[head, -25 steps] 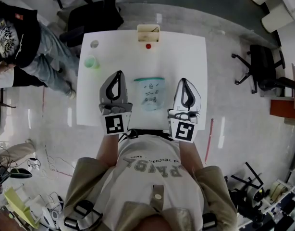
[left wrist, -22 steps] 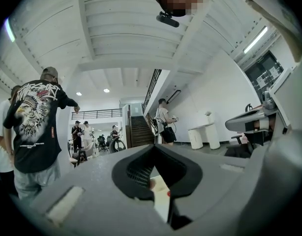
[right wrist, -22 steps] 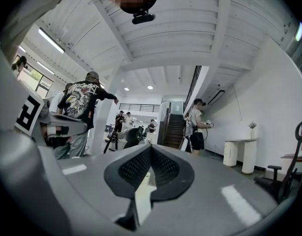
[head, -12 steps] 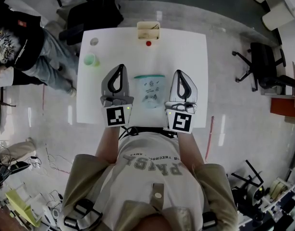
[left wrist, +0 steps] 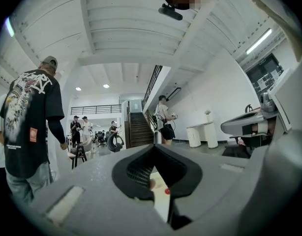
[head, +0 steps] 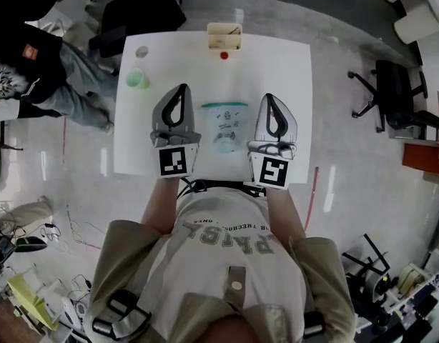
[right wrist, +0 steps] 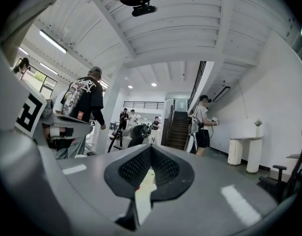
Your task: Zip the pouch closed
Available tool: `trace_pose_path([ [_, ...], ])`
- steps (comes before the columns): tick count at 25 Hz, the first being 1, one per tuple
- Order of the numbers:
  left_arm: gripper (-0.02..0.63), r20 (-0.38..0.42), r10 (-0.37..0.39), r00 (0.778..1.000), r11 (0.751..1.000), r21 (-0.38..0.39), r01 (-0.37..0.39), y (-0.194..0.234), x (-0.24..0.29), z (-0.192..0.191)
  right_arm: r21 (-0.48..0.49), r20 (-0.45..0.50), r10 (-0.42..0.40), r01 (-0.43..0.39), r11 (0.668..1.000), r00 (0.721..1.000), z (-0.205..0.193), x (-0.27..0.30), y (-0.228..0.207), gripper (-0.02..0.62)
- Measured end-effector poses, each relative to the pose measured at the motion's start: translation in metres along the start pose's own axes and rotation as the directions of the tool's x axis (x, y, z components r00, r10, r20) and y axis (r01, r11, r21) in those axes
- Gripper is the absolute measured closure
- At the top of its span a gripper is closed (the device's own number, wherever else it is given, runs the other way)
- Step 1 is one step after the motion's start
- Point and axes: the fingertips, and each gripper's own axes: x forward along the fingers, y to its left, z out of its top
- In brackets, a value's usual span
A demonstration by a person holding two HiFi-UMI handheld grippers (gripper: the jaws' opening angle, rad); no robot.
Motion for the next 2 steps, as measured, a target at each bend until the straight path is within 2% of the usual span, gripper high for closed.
trace_pose_path([
  [2,0.592,0.004,-0.003,1.0,1.0,-0.003,0.003,-0.0004,0.0008,0.0019,0.001,0.001,-0.002,0.002,1.0,1.0,0.002,0.0014,-0.0001,0.597],
])
